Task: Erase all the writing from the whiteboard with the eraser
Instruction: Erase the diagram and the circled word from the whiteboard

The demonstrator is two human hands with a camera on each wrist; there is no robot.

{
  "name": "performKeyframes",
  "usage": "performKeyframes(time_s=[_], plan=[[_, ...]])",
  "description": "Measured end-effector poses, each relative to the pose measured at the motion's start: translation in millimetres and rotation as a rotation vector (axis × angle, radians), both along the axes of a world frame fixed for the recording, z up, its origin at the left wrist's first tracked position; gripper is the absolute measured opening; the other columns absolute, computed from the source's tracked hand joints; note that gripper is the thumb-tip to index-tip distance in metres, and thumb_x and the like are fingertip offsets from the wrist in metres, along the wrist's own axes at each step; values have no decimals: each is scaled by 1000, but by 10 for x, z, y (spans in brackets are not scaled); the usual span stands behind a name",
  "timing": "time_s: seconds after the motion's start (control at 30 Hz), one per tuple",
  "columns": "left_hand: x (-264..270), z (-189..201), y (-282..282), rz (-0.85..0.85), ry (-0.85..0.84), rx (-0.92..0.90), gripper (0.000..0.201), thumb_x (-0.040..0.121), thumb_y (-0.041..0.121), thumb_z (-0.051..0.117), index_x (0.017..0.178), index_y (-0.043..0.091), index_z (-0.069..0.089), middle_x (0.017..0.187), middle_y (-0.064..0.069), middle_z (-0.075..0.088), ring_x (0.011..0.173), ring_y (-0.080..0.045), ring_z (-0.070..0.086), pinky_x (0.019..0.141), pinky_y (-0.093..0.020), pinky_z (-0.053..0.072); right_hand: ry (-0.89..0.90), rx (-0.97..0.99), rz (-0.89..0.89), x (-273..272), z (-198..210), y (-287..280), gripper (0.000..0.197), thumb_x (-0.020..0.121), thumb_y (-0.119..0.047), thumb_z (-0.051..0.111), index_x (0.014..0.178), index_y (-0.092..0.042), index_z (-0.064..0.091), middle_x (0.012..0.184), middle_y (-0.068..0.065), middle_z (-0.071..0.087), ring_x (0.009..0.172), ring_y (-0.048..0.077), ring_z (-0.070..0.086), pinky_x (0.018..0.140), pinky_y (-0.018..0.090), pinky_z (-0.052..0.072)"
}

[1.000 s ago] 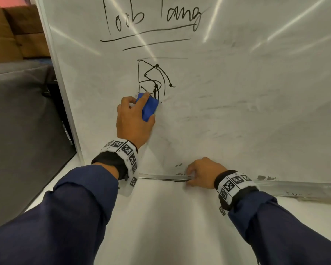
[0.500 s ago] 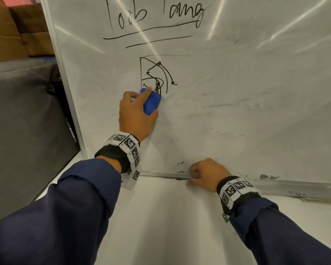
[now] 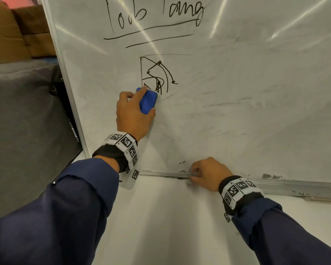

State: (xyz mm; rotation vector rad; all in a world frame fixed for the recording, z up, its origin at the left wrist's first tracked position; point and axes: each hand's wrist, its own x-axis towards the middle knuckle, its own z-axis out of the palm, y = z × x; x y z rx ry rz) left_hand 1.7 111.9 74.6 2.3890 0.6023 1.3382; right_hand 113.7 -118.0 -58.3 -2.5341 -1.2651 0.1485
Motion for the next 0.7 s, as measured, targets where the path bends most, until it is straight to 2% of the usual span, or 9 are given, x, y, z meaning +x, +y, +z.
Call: performKeyframes(time_s=[0.07, 0.13, 0.27, 0.37, 0.5, 0.63, 0.7], plan=[[6, -3, 13, 7, -20, -13, 68, 82, 38, 76, 143, 32, 48, 127, -5, 45, 111, -23, 50, 90, -32, 46, -25, 0, 22, -37, 57, 12, 26, 85, -55, 63, 102, -36, 69, 93, -7, 65, 79, 13, 64, 70, 31, 56], [18, 8, 24, 8, -51, -37, 68, 81, 36, 77, 143, 32, 48, 127, -6, 45, 112, -23, 50, 92, -32, 46, -99, 46, 46, -84, 151, 29, 34, 89, -56, 59, 115, -34, 65, 102, -6, 65, 86, 14, 62, 74, 33, 55], [23, 17, 12, -5, -36, -5, 67, 82, 35, 76, 142, 32, 48, 126, -6, 44, 111, -25, 50, 89, -35, 48, -315, 339, 77, -146, 485, 129, 45, 92, -48, 61, 131, -25, 60, 119, 1, 57, 110, 21, 52, 79, 37, 52], [2, 63, 30, -13, -4, 34, 65, 81, 36, 77, 140, 31, 50, 123, -5, 45, 109, -24, 50, 86, -35, 49, -448, 463, 70, -124, 810, 266, 50, 90, -47, 65, 133, -21, 59, 129, 7, 53, 118, 25, 47, 86, 38, 51], [-19, 162, 103, 10, -51, 5, 65, 81, 35, 77, 140, 31, 50, 124, -6, 45, 109, -24, 51, 89, -35, 49, -606, 457, 28, -38, 1156, 410, 56, 87, -48, 65, 134, -18, 57, 140, 11, 47, 126, 32, 41, 95, 45, 48], [-58, 158, 90, -36, 26, 99, 63, 81, 29, 77, 139, 29, 53, 120, -6, 46, 107, -26, 50, 87, -41, 53, -716, 482, -51, 57, 1404, 446, 58, 85, -47, 65, 133, -15, 56, 145, 14, 44, 131, 36, 37, 98, 50, 44], [-67, 179, 121, -39, 40, 103, 63, 81, 30, 78, 139, 29, 53, 121, -5, 46, 107, -25, 51, 87, -40, 53, -747, 520, -91, 104, 1532, 440, 59, 85, -45, 66, 133, -13, 55, 146, 16, 43, 132, 38, 35, 99, 52, 41]])
